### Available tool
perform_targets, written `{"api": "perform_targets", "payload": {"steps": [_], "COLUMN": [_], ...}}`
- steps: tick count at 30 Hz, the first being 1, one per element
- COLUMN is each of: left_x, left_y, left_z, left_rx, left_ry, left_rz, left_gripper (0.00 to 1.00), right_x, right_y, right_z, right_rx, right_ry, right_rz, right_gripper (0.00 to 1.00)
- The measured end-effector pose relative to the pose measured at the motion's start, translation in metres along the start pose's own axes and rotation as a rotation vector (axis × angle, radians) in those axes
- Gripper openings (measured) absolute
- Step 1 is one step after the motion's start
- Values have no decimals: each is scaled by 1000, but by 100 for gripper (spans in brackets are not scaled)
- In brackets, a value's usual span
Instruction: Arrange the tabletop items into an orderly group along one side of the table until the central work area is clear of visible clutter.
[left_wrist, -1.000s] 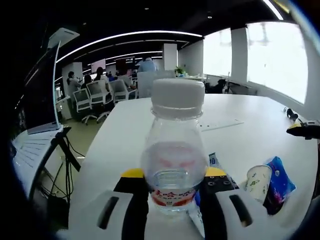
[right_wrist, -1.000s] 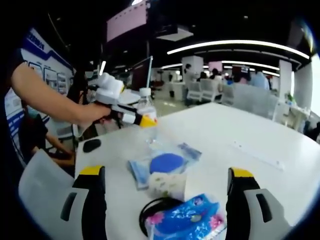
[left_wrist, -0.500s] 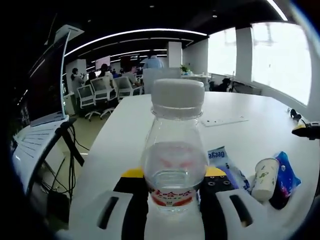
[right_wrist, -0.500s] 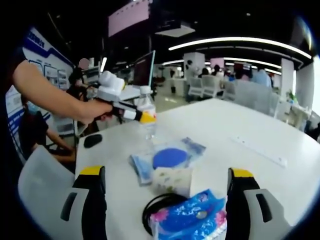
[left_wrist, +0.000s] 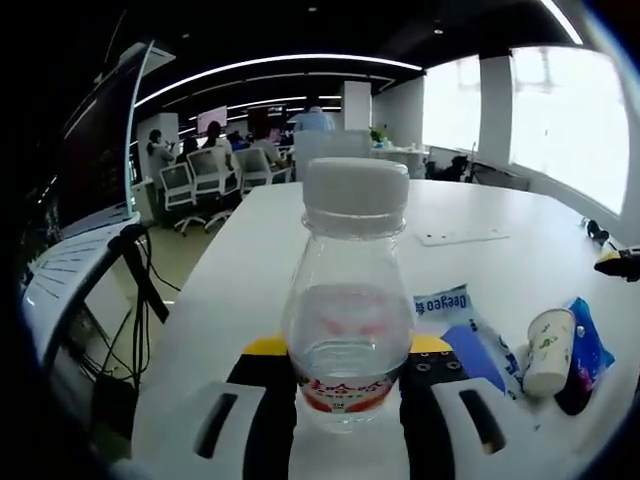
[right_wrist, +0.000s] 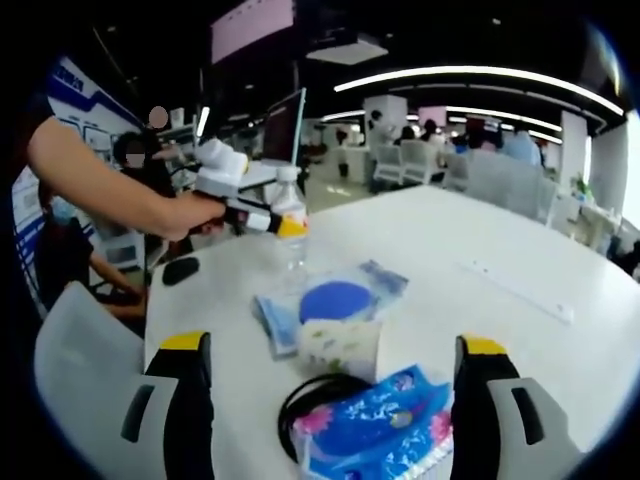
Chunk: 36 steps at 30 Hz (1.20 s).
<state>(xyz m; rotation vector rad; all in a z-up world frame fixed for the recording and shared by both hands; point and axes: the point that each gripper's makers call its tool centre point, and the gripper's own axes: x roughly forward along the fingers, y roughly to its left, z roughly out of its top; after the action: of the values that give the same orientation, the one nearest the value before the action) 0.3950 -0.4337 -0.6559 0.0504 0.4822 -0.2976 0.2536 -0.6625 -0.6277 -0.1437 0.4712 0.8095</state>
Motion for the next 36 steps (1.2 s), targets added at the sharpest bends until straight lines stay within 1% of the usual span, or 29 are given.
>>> {"api": "perform_targets", "payload": {"steps": [9,14,18,21,25,33,36], "left_x": [12,14,16,20,23,29,31], "left_y": [18,26,31,36,43,50,56], "left_z": [-3,-4,-1,-1,1,5,6], "left_rx": [-3,-7,-24,-16,-35,-26,-53], "left_ry": [-2,-6,-17,-22,-26,-30,-32], "left_rz": [25,33,34,40,44,48,57], "left_gripper": [38,38,38,39,39,39,39], "right_x": [2,2,3,4,5,3,2], "right_y": [-2,-4,-4,-4,-4,-5,-7], "right_z": [-10,-16,-19,-20,-22,-28,-28], "right_rx": [15,13,19,18,21,29,36], "right_ry": [21,38,46,50,54,66,65], "right_rz": [-4,-8,-10,-9,-10,-16,-21], "right_gripper": [99,98,98,98,98,98,98]}}
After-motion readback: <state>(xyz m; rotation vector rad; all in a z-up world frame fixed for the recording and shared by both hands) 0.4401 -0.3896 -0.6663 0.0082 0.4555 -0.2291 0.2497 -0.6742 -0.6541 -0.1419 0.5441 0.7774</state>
